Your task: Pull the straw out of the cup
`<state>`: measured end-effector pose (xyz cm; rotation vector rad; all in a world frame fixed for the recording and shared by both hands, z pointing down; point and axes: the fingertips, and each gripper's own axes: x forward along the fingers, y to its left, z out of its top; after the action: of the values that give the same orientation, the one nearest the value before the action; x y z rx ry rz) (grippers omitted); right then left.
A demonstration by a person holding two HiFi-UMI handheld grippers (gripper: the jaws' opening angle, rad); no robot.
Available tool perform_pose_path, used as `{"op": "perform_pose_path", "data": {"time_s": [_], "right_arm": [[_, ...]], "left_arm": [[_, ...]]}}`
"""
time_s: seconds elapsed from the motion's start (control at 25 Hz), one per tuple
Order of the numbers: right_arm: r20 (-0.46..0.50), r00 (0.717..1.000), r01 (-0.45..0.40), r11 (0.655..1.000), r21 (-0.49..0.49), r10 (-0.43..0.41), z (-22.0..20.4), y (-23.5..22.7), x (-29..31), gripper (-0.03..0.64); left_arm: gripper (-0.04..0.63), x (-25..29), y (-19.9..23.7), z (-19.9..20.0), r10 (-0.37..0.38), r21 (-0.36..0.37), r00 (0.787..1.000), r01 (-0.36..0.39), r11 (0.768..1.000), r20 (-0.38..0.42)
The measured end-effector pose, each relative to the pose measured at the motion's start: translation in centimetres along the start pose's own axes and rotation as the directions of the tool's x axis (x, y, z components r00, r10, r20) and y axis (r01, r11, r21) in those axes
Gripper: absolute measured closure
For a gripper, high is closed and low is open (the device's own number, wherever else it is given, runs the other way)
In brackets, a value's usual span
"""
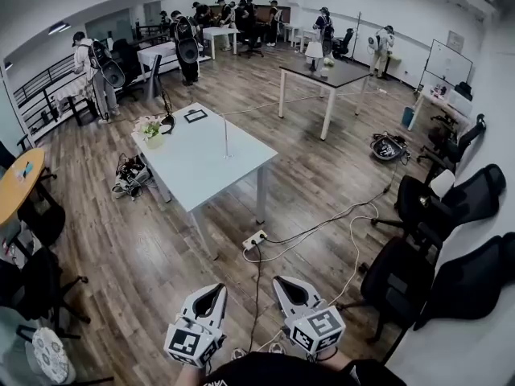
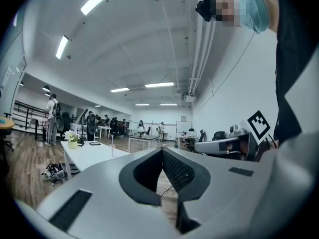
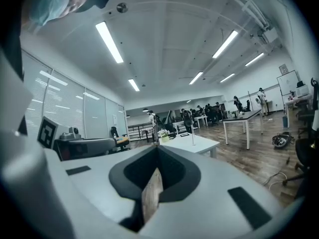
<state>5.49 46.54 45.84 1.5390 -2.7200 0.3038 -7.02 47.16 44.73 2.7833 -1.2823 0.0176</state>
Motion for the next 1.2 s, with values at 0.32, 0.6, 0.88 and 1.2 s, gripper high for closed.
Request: {"op": "perform_pose_path", "data": {"time_s": [0.32,0.6,0.88,1.2], "right_arm": [[0.009,1.0,0.026,1.0,0.01,-0.026,-0.4,1.6,1.3,0.6],[0.015,0.998,0.063,0.998,0.016,-0.063,-0.9,2.9,2.4,0.6],[-0.004,0.997,0.078,0.997,0.014,-0.078,-1.2,1.8,3.7,0.6],[-0.008,0.999,0.04,0.999,-0.007,-0.04,0.6,-2.1,7.6,0.6]], "left_arm": [[0.584,-1.4,2.4,-0.1,0.011,-0.011,1.0,-0.011,1.0,-0.017],[0.584,-1.9,4.3,-0.6,-0.031,-0.006,0.999,0.031,1.0,-0.027],[0.584,-0.5,5.3,-1.6,-0.04,-0.039,0.998,0.038,0.998,-0.05],[0.584,4.8,7.5,-0.9,-0.005,-0.041,1.0,0.004,0.999,-0.024]]}}
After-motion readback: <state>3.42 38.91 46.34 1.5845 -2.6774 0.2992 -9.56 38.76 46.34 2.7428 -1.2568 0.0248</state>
